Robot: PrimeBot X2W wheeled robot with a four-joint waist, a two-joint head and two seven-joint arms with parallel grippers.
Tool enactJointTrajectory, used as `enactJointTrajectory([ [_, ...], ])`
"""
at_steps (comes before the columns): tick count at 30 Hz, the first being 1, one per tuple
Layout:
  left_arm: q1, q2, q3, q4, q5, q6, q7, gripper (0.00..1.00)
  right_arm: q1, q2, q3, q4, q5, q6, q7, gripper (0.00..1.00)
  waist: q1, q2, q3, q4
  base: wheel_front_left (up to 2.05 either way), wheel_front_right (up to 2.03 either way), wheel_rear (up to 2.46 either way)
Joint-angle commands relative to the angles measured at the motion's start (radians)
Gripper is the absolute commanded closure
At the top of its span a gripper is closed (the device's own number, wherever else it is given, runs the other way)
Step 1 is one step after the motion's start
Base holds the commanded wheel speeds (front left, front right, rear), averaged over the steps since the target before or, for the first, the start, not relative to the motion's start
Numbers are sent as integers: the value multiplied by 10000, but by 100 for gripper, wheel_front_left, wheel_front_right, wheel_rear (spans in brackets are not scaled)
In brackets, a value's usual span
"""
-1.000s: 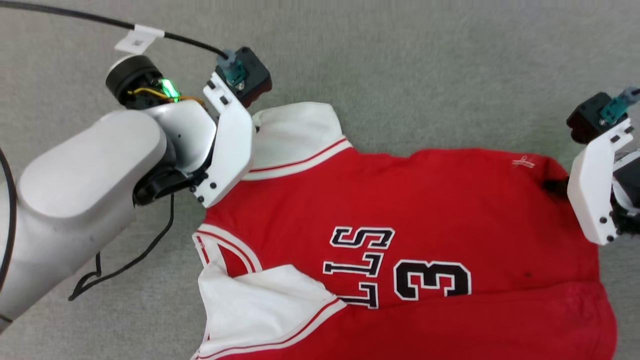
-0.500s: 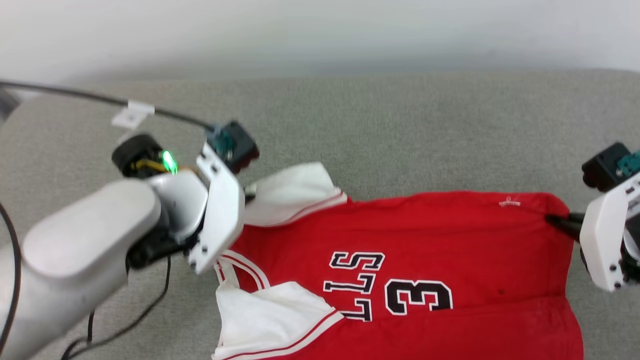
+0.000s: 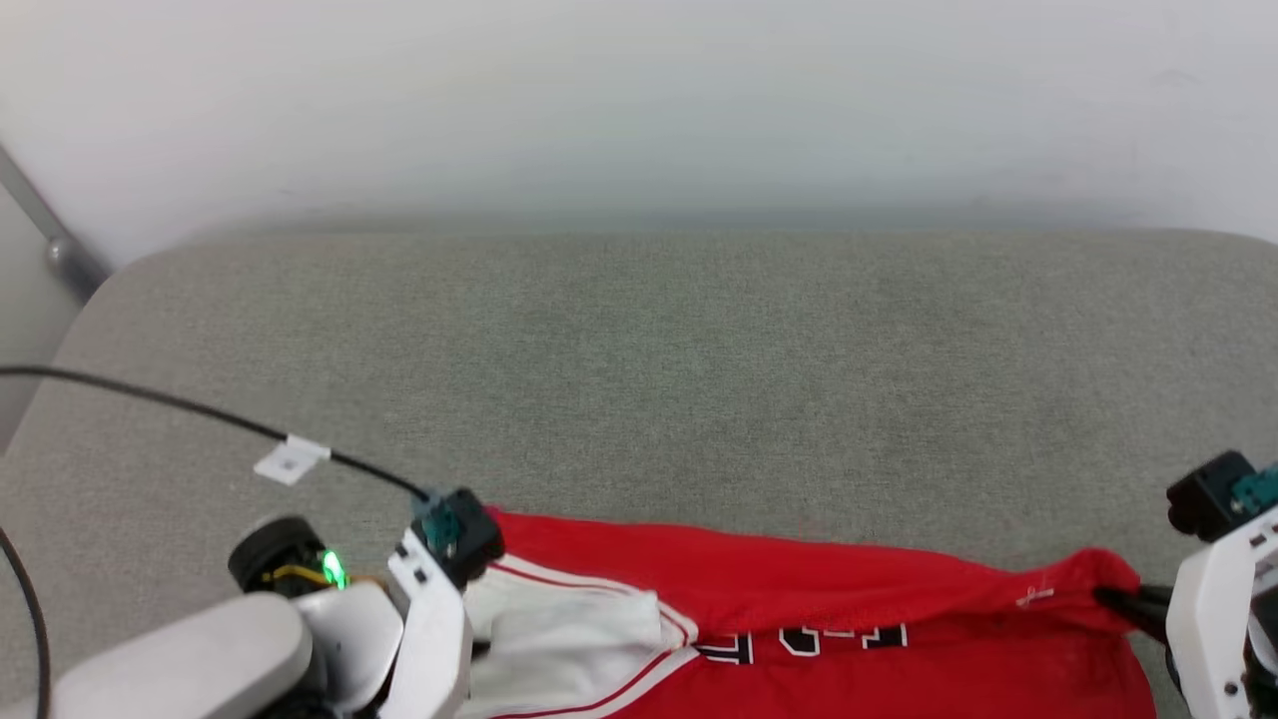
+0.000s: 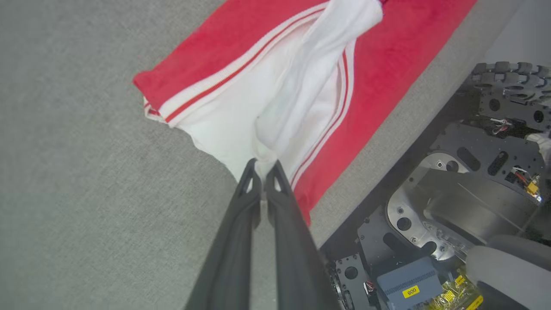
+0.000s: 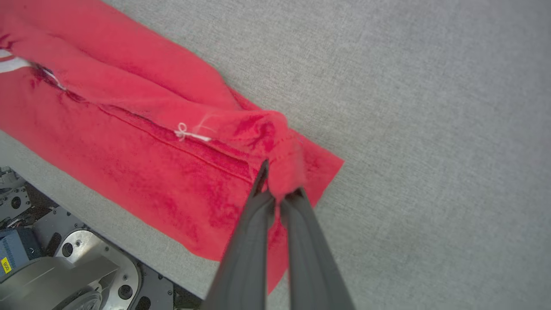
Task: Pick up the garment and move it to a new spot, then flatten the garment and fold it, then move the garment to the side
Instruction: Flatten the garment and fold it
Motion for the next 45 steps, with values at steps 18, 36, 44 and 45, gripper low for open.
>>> enactJointTrajectory([
  [18, 2323, -483, 157, 888, -68, 502, -986, 0, 783, 789, 437, 1281, -251, -8, -911, 0, 2, 0, 373, -47, 0, 0, 0],
  [36, 3018, -424, 2162, 227, 2031, 3662, -6847, 0, 1517, 0, -2144, 699, -284, -6, -3313, 0, 2, 0, -230, 29, 0, 0, 0],
  [44, 4283, -1360, 3445, 480, 2638, 5820, -8562, 0, 3329, 767, -3342, 1125, 728, -6, -2572, 0, 2, 0, 119, 262, 0, 0, 0],
  [45, 4425, -1436, 3613, 482, 2762, 5953, -8593, 0, 3448, 882, -3385, 1150, 769, -6, -2501, 0, 2, 0, 149, 279, 0, 0, 0],
])
